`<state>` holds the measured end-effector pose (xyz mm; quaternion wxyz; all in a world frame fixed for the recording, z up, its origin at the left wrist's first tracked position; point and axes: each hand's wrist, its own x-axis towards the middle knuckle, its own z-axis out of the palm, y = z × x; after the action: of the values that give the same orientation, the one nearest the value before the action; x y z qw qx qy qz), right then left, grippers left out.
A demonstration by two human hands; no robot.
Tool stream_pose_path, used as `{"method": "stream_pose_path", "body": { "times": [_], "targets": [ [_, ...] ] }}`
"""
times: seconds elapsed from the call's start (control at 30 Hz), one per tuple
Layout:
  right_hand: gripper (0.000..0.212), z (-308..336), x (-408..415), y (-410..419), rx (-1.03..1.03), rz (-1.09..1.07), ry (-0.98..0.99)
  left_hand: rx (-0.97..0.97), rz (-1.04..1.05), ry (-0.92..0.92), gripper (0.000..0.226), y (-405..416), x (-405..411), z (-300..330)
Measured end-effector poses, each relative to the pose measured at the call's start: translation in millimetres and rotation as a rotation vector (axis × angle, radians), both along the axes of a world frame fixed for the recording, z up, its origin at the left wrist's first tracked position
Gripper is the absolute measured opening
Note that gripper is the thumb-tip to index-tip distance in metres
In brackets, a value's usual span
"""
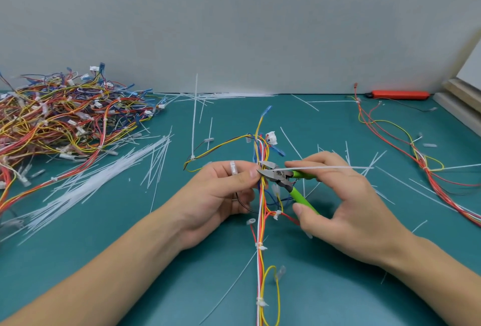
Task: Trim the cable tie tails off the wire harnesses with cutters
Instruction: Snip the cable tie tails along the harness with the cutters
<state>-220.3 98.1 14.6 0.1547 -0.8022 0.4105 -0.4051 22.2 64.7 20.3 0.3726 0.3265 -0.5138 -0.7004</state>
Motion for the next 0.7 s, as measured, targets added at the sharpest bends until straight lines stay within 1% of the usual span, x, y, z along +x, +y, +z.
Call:
{"method": "stream_pose_path", "body": {
  "times": [0.13,0.3,0.43,0.47,0.53,0.7],
  "targets": [
    [0.052,-3.7,3.0,-0.9,-0.067,-0.036,0.015,-0.009,0.011,0.013,0.026,-0.2,1.3,-1.9],
    [0.052,-3.8,4.3,-1.0,-0.049,-0.039,0.026,0.006,0.019,0.016,0.028,-0.4,0.2,-1.5],
    [0.051,-1.9,4.7,1.5,0.006,-0.032,0.094,0.027,0.054,-0.002,0.05,1.1,-0.4,0.1],
    [0.051,-2.0,5.5,3.0,0.02,-0.038,0.094,0.032,0.065,-0.001,0.051,1.3,-0.8,0.3],
    [0.05,-2.7,8.9,5.6,0.028,-0.053,0.092,0.032,0.069,-0.002,0.046,1.8,-1.6,0.7],
    [0.045,-5.0,14.8,5.5,-0.018,-0.104,0.133,0.026,0.054,-0.007,0.024,2.2,-3.2,2.3]
  ]
}}
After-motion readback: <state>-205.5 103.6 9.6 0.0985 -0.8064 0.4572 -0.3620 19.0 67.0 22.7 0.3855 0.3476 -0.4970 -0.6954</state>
